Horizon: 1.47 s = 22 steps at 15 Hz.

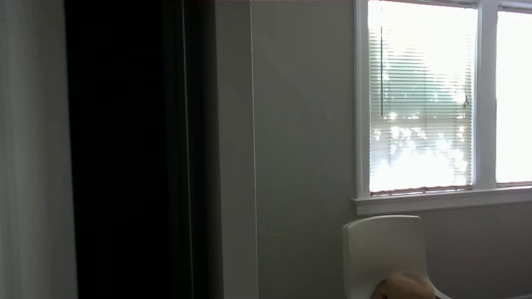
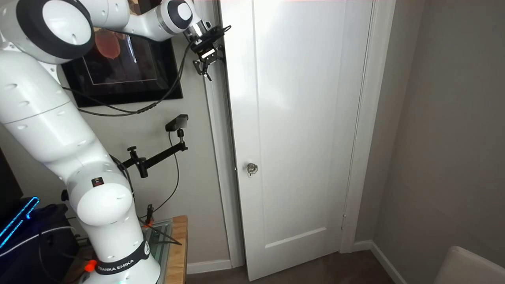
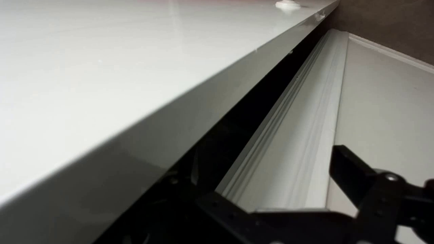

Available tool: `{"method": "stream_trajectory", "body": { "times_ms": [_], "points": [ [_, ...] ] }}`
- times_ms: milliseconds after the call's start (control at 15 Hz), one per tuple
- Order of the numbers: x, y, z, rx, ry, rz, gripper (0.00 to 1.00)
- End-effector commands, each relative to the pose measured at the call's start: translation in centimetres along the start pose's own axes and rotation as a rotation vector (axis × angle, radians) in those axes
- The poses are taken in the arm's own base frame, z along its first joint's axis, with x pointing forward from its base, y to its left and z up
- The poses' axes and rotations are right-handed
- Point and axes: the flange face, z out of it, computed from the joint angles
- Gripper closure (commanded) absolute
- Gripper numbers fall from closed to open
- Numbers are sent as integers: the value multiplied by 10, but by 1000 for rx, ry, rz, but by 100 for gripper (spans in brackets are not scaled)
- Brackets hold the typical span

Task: Open the closet door.

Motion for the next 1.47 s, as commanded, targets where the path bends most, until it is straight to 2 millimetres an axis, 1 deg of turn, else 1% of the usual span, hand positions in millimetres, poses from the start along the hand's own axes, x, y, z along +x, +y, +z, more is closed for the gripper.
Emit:
{"method": "stream_trajectory", "body": {
  "times_ms": [0, 333, 667, 1000, 1133, 1267, 1400],
  "points": [
    [-7, 5, -11, -23, -41, 33, 0],
    [-17, 1, -21, -29, -65, 69, 0],
    [-28, -14, -40, -31, -106, 131, 0],
    [-49, -28, -61, -37, -144, 211, 0],
    [-55, -30, -66, -42, -145, 228, 0],
    [-51, -32, -67, -24, -123, 223, 0],
    [-40, -36, -68, 15, -93, 214, 0]
  ]
}}
